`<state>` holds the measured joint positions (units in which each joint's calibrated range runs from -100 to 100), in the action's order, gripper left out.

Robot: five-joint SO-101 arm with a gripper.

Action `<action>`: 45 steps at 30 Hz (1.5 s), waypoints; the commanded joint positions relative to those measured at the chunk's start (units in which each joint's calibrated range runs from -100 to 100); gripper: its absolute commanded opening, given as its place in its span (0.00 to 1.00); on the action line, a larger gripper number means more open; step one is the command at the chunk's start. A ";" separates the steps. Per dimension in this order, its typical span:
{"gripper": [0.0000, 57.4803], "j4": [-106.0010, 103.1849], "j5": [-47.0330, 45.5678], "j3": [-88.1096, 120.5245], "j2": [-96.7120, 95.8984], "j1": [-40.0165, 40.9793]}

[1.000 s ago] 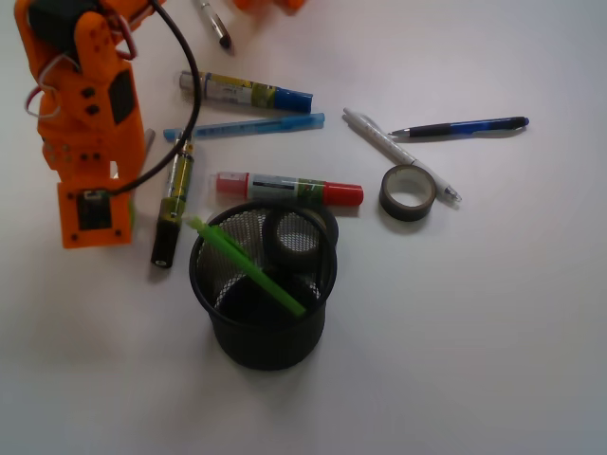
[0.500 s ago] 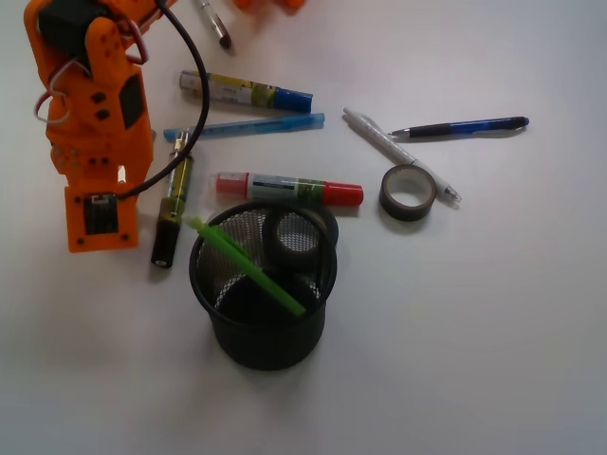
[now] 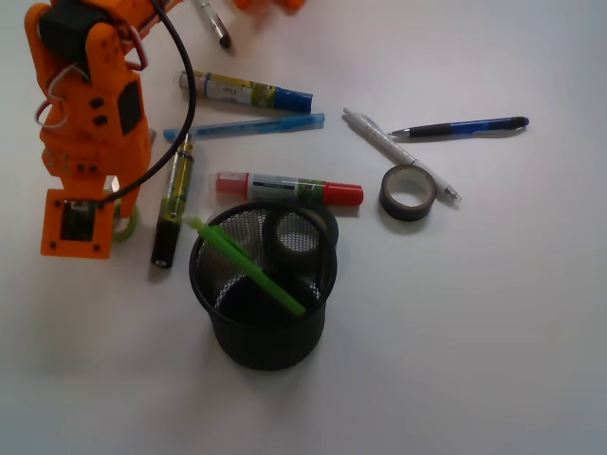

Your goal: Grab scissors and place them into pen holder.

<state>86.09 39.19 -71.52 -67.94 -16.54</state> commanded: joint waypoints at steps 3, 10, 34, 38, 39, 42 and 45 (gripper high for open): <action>0.06 0.09 0.88 -1.94 -1.03 -0.47; 0.00 1.75 -0.24 -1.94 -0.86 -1.15; 0.00 13.65 9.82 -24.50 40.96 10.00; 0.00 13.65 12.80 -14.53 46.57 16.72; 0.00 13.65 12.89 -11.00 48.78 18.07; 0.00 13.73 12.84 4.40 59.40 19.94; 0.00 13.56 14.02 26.23 74.45 19.86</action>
<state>98.88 51.94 -68.46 -12.37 2.92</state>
